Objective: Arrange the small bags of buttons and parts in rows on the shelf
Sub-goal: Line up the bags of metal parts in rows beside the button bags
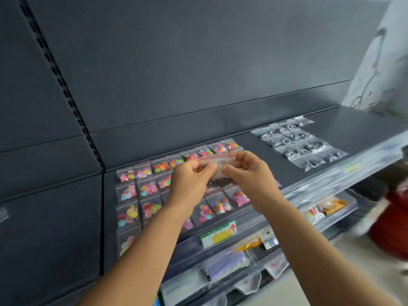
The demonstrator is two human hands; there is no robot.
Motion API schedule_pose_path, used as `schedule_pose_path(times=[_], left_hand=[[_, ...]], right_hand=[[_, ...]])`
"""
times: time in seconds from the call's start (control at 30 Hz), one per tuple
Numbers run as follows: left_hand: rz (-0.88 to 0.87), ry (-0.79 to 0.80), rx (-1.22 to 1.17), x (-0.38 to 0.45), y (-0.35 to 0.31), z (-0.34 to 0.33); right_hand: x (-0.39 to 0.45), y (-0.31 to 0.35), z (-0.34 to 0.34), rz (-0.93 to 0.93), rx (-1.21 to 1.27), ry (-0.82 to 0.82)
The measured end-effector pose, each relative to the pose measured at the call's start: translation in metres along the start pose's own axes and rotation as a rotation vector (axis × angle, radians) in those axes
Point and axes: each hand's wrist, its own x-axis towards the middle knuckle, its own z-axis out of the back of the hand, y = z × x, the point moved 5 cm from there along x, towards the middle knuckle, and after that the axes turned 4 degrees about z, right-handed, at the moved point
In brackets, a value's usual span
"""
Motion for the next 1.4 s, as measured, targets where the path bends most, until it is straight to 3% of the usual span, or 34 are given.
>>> schedule_pose_path(times=[0.13,0.5,0.7,0.97,1.4], left_hand=[[0.024,0.039,-0.046,0.003,-0.016,-0.071],[-0.003,0.214,-0.085,0.012,-0.044,-0.220],[-0.044,0.319,-0.102,0.040,-0.056,-0.285],[-0.063,0.277,-0.099,0.115,-0.059,-0.361],[0.008,0.307,-0.067,0.202,-0.055,-0.438]], right_hand=[[0.001,-0.007,0.069,-0.057,-0.065,0.064],[0.008,-0.024,0.233,-0.141,-0.017,-0.176],[0.036,-0.035,0.279,-0.177,0.029,-0.240],[0.112,-0.053,0.357,-0.186,-0.029,-0.381],[0.237,-0.078,0.394,-0.139,-0.071,-0.281]])
